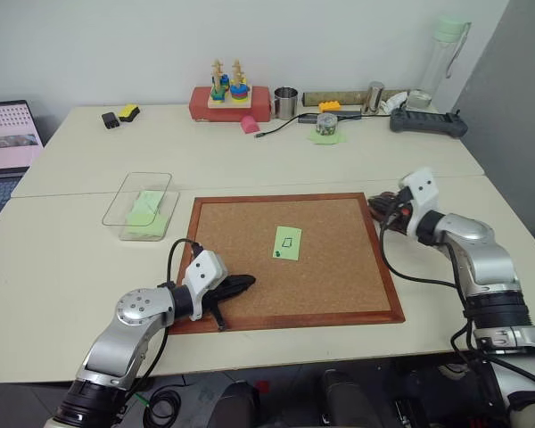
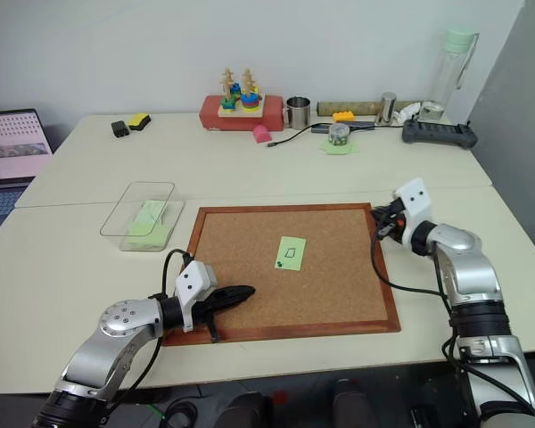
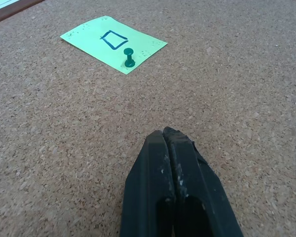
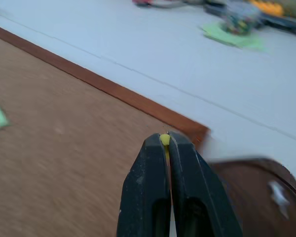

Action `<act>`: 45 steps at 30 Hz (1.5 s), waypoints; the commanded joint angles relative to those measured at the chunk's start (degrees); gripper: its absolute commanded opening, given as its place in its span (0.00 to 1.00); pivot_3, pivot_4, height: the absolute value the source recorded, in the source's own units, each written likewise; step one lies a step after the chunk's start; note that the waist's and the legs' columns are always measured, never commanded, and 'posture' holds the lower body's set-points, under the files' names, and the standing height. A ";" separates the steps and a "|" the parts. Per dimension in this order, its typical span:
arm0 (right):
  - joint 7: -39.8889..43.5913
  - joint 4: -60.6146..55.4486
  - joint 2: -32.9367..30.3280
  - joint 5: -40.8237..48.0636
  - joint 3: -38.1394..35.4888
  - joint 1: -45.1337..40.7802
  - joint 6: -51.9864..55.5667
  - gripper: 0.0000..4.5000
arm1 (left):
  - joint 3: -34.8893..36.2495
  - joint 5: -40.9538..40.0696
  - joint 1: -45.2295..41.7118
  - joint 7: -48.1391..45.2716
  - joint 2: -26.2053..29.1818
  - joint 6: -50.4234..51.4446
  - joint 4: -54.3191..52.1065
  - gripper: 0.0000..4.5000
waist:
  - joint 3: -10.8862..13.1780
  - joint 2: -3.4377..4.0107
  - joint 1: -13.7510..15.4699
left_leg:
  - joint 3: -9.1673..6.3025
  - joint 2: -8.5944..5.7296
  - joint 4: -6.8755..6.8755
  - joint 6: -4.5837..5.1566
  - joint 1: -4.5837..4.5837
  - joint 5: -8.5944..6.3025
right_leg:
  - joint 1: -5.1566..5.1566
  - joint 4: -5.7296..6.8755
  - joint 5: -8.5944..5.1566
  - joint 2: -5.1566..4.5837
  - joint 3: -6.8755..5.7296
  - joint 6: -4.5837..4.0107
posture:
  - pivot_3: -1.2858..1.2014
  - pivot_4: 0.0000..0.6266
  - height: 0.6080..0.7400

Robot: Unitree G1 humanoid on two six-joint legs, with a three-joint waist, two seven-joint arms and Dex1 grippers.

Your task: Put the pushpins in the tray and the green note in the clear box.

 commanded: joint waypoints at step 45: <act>11.93 -8.23 14.91 -4.19 22.78 -0.21 -10.14 0.65 | -0.74 0.34 2.68 -1.52 1.74 4.39 2.06 0.00 | -0.02 0.00 -0.28 | -0.28 0.08 0.01 -0.01 0.04 -0.01 | -0.01 0.01 -0.01 0.01 0.01 0.01 | 0.52 0.24 1.00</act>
